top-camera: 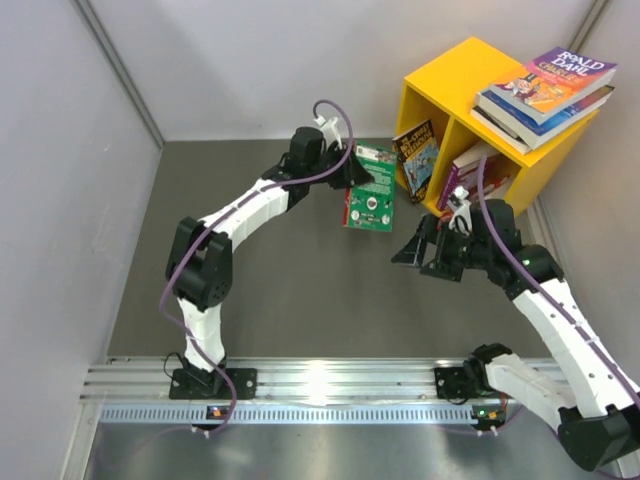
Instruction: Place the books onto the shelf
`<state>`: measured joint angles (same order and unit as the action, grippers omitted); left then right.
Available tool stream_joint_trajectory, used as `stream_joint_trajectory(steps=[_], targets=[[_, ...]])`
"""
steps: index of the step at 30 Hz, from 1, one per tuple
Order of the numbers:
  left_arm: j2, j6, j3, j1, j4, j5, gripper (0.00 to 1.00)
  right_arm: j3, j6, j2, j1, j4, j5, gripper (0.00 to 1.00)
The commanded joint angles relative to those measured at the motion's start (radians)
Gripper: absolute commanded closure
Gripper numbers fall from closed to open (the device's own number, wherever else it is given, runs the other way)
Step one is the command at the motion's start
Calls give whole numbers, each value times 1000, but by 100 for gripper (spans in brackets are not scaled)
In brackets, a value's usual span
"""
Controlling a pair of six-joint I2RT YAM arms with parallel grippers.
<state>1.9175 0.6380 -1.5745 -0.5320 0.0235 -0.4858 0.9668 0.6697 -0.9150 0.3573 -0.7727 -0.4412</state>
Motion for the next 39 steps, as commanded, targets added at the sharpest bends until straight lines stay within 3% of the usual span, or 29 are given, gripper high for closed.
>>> stream_joint_trajectory(steps=[1,10,14,18,24,30,33,34,39], targets=[[53,-8,-131,-6,-128,7,100,81,-70,36,-44,-154,107,0],[279,161,-424,-20,-276,-89,100,104,-150,99,-153,-318,127,0],[328,255,-481,-28,-359,-111,100,105,-177,105,-181,-352,128,0],[350,258,-496,-29,-393,-83,100,110,-193,102,-198,-361,125,0],[386,184,-544,-31,-398,7,100,110,-213,90,-207,-364,114,0],[387,-44,-559,-66,-410,159,100,99,-222,85,-216,-375,111,0],[377,-127,-512,-86,-514,231,100,81,-225,90,-219,-378,108,0],[374,-142,-484,-97,-619,255,100,76,-226,90,-219,-379,105,0],[426,-143,-443,-124,-812,363,100,56,-234,97,-222,-399,107,0]])
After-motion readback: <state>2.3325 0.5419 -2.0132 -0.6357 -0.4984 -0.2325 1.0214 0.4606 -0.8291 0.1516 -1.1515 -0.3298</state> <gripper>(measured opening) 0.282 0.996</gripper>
